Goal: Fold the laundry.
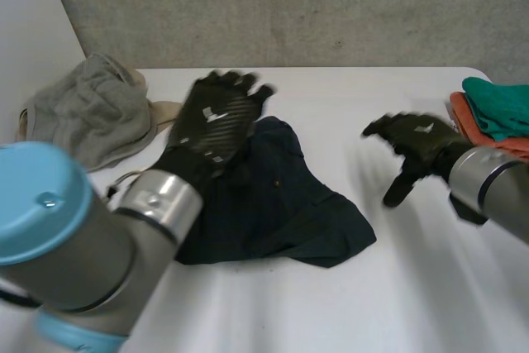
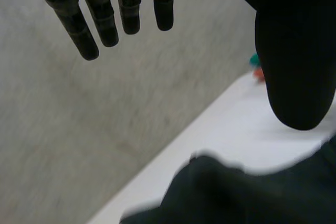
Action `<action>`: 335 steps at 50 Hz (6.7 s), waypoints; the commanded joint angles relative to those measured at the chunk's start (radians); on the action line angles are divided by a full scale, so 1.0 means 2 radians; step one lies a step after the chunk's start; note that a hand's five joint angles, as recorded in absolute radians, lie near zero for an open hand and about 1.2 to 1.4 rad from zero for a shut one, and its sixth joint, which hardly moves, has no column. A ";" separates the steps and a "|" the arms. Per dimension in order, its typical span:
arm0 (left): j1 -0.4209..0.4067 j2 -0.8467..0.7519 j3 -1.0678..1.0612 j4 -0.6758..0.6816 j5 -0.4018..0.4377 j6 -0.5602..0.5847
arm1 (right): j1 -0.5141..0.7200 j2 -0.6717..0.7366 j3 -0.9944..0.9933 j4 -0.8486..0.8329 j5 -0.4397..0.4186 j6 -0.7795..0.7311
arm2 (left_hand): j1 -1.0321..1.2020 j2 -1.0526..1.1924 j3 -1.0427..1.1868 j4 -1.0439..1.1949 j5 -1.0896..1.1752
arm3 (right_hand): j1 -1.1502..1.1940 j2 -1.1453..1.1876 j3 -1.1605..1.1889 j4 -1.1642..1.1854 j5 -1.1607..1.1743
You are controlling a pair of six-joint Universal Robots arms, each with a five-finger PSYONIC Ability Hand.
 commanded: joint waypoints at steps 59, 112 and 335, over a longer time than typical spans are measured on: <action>0.109 -0.077 -0.121 0.042 0.010 -0.028 | 0.120 -0.033 0.059 -0.134 0.008 0.096 | 0.187 0.194 0.188 0.193 0.196 | 0.599 0.586 0.590 0.578 0.578; 0.128 0.138 0.271 -0.080 0.047 -0.024 | 0.083 -0.141 -0.231 -0.089 0.061 0.012 | 0.572 0.578 0.573 0.578 0.581 | 0.599 0.586 0.590 0.578 0.578; 0.087 -0.129 0.074 0.050 -0.014 0.093 | 0.036 0.082 -0.021 -0.042 0.071 -0.019 | -0.039 -0.033 -0.038 -0.033 -0.030 | 0.133 0.120 0.124 0.112 0.112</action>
